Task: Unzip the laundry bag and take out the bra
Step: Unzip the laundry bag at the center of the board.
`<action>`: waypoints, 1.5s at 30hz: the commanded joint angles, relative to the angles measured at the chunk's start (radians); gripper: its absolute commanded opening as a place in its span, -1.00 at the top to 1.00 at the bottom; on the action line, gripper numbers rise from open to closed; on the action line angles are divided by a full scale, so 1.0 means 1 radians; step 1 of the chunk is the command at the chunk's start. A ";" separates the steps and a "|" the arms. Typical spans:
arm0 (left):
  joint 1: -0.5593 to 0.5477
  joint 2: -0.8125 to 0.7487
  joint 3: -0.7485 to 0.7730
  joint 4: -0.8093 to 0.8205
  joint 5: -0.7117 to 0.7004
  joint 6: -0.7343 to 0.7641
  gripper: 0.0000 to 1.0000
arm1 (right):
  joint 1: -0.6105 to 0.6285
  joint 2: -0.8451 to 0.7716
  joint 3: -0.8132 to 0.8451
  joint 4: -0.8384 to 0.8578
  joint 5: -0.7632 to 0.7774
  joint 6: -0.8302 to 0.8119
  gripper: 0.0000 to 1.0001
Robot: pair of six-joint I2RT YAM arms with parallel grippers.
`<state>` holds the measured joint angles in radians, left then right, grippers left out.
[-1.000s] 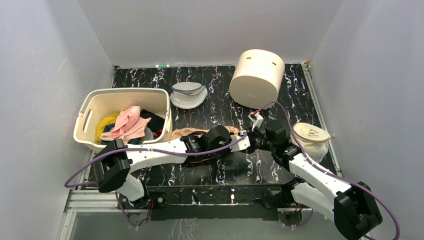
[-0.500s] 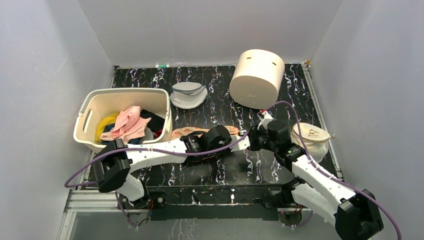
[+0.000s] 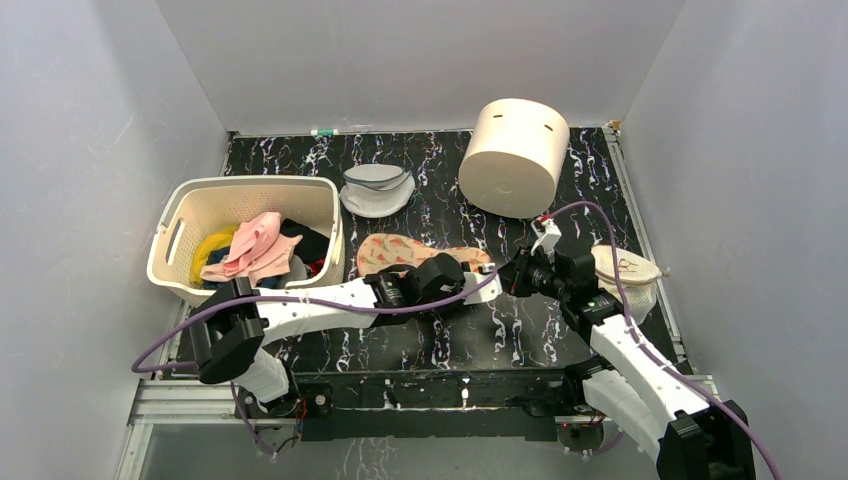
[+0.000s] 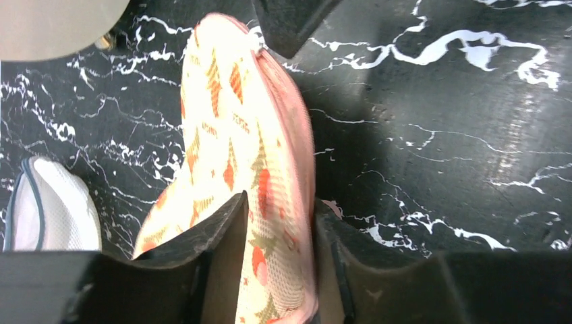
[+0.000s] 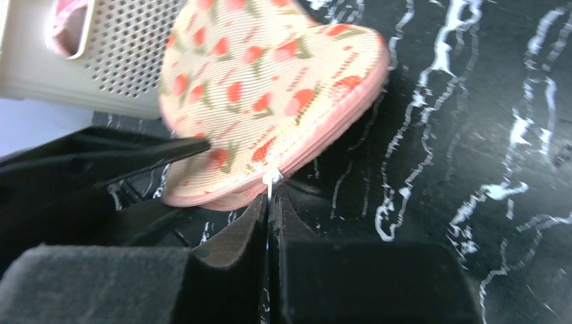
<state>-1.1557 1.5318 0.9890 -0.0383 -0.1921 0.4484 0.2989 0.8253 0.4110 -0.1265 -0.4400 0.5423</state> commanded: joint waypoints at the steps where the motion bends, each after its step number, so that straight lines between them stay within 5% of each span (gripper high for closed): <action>1: 0.002 0.017 0.021 -0.009 -0.086 0.002 0.10 | -0.004 -0.013 -0.030 0.193 -0.213 -0.017 1.00; 5: 0.002 -0.021 0.005 0.009 -0.004 -0.009 -0.33 | 0.016 0.024 -0.053 0.302 -0.326 0.025 1.00; 11: 0.002 -0.062 -0.014 0.029 0.080 -0.016 -0.43 | 0.115 0.049 -0.023 0.325 -0.312 0.019 1.00; 25: 0.001 -0.044 0.000 -0.001 0.027 -0.004 0.60 | 0.153 0.021 0.016 0.188 -0.088 -0.028 1.00; 36: 0.001 -0.059 -0.006 0.001 0.008 0.008 0.97 | 0.100 0.029 0.027 0.022 0.146 -0.009 1.00; 45: 0.001 -0.092 -0.019 0.021 0.000 0.013 1.00 | -0.060 0.066 -0.001 0.032 0.015 -0.015 1.00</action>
<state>-1.1584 1.5150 0.9813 -0.0231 -0.1692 0.4515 0.2810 0.8913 0.3958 -0.1108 -0.4198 0.5411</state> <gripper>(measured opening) 0.074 0.009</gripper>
